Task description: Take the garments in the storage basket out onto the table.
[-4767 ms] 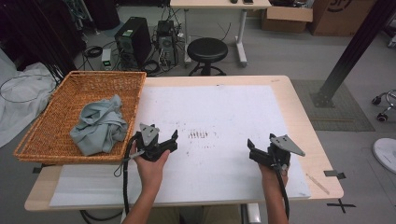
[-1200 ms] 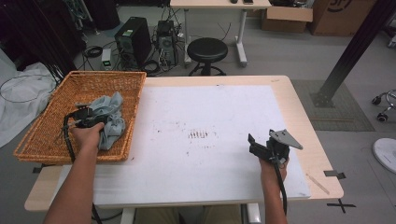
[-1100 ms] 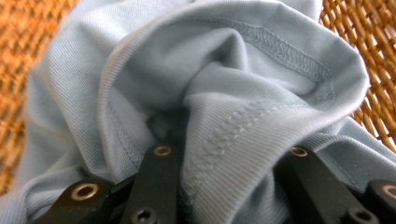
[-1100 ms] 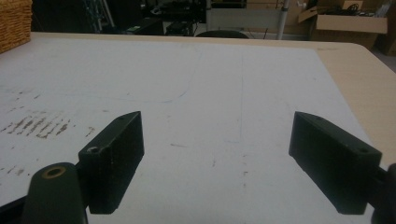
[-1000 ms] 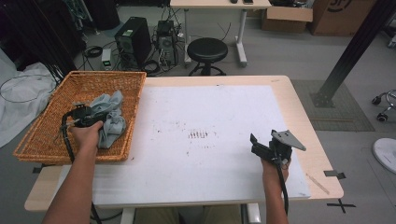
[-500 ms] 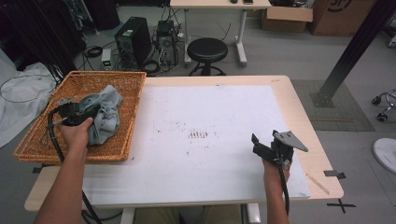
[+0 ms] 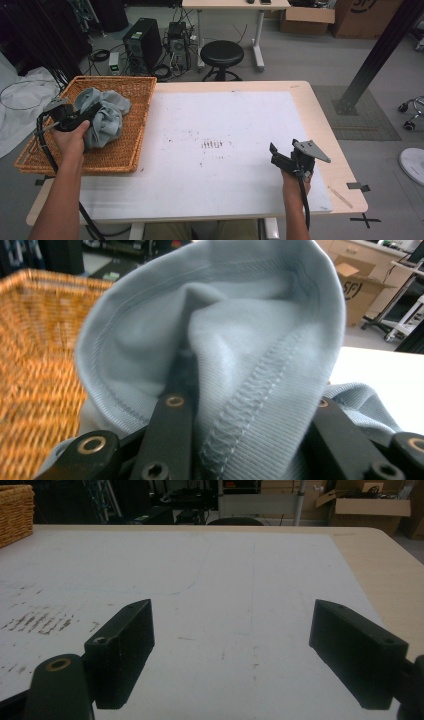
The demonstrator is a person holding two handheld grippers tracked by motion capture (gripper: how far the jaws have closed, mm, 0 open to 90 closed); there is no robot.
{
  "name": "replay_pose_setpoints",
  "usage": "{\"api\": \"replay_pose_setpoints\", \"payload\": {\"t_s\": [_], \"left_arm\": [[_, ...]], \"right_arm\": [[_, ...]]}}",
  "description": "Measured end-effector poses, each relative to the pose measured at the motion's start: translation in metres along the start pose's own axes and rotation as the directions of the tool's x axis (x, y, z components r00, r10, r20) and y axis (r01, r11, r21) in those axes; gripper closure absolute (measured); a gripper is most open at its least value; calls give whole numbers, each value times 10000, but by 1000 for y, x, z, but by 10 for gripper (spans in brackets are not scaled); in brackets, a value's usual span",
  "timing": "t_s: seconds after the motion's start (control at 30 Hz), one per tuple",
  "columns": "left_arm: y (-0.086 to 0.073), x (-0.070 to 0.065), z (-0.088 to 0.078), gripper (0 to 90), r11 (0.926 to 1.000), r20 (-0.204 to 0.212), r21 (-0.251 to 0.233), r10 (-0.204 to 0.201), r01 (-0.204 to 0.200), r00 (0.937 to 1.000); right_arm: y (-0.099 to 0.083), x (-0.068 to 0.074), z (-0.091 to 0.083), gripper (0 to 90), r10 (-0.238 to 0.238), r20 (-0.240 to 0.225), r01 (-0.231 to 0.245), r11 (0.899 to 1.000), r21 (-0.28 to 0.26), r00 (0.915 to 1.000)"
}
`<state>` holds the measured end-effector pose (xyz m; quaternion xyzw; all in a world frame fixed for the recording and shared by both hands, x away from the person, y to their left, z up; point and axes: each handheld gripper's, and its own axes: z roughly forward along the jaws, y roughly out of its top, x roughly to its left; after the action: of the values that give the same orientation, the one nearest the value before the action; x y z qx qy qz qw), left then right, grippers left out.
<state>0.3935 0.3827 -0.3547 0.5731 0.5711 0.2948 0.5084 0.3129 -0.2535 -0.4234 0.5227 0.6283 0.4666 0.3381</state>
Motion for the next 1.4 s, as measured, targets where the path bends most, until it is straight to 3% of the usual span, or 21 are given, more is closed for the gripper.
{"api": "replay_pose_setpoints", "payload": {"t_s": [0.17,0.5,0.93,1.23,1.4], "left_arm": [[14,-6,-6,711,9986,173,-373,373,-367,9992],[28,-9,-16,711,9943,502,-817,724,-682,9961],[31,-10,-20,711,9899,1112,-1150,958,-830,9892],[40,-21,-26,712,9813,1778,-1584,1376,-1097,9744],[48,-30,-32,712,9738,2385,-1917,1670,-1222,9567]], "right_arm": [[-1,1,0,179,1,-10,-1,10000,8,10000],[0,-1,-2,178,15,17,-15,10000,-28,10000],[0,0,-1,178,-6,2,6,10000,-22,10000],[0,1,-1,178,-18,-5,18,10000,-23,10000],[1,0,-2,178,21,1,-21,10000,-36,10000]]}}
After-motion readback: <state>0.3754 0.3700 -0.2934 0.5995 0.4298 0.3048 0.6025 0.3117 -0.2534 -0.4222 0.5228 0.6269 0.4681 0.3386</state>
